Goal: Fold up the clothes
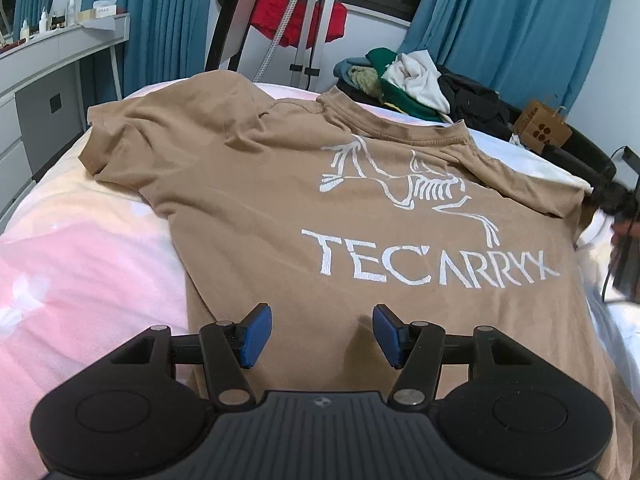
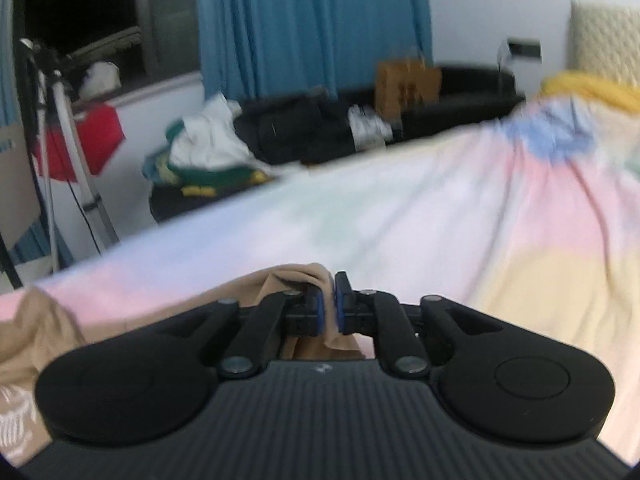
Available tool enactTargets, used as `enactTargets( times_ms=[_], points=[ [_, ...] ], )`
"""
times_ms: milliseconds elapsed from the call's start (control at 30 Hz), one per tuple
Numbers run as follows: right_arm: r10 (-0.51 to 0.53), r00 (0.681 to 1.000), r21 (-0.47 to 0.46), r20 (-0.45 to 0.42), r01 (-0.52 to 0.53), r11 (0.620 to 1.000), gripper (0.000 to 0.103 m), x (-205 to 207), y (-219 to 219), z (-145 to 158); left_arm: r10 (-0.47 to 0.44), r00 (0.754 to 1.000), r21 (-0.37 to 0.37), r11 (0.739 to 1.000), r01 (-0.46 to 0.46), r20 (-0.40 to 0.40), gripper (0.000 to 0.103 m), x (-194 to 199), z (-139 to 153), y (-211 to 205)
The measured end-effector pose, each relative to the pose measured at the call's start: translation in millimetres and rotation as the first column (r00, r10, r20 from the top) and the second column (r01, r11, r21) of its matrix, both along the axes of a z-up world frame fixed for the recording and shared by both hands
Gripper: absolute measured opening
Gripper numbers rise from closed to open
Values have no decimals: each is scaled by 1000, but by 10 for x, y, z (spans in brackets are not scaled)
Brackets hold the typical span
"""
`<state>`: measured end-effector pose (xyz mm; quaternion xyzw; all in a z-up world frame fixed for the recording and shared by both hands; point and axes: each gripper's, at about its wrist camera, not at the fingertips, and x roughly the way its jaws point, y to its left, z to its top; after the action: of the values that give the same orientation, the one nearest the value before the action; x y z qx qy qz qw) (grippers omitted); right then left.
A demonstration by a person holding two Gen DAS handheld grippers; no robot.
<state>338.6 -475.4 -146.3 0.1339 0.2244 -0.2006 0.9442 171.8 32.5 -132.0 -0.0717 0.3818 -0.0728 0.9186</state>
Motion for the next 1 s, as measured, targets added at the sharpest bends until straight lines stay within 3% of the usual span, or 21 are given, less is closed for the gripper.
enactTargets(
  times_ms=[33, 100, 300, 467, 633, 767, 1000],
  points=[
    [-13, 1000, 17, 0, 13, 1000, 32, -65, 10, -26, -2, 1000, -3, 1000, 2, 6, 59, -3, 10, 5],
    [-37, 999, 48, 7, 36, 998, 59, -224, 55, -55, -12, 1000, -5, 1000, 12, 18, 59, -34, 35, 7],
    [-58, 996, 152, 65, 48, 987, 60, -1161, 652, 229, -61, 997, 5, 998, 60, 54, 59, -227, 130, -20],
    [17, 999, 240, 43, -27, 970, 60, -2010, 1349, 374, -102, 991, 15, 995, 101, 83, 58, -388, 210, -42],
    [97, 992, 237, 82, -114, 965, 57, -2185, 1563, 525, -186, 970, 121, 978, 168, 154, 58, -509, 240, -267],
    [34, 993, 205, 109, -56, 977, 58, -2229, 1466, 530, -298, 934, 248, 937, 246, 199, 57, -344, 272, -677],
    [-131, 986, 322, 100, 93, 942, 60, -2301, 996, 277, -501, 839, 426, 820, 381, 212, 57, 530, 199, -1778]
  ],
)
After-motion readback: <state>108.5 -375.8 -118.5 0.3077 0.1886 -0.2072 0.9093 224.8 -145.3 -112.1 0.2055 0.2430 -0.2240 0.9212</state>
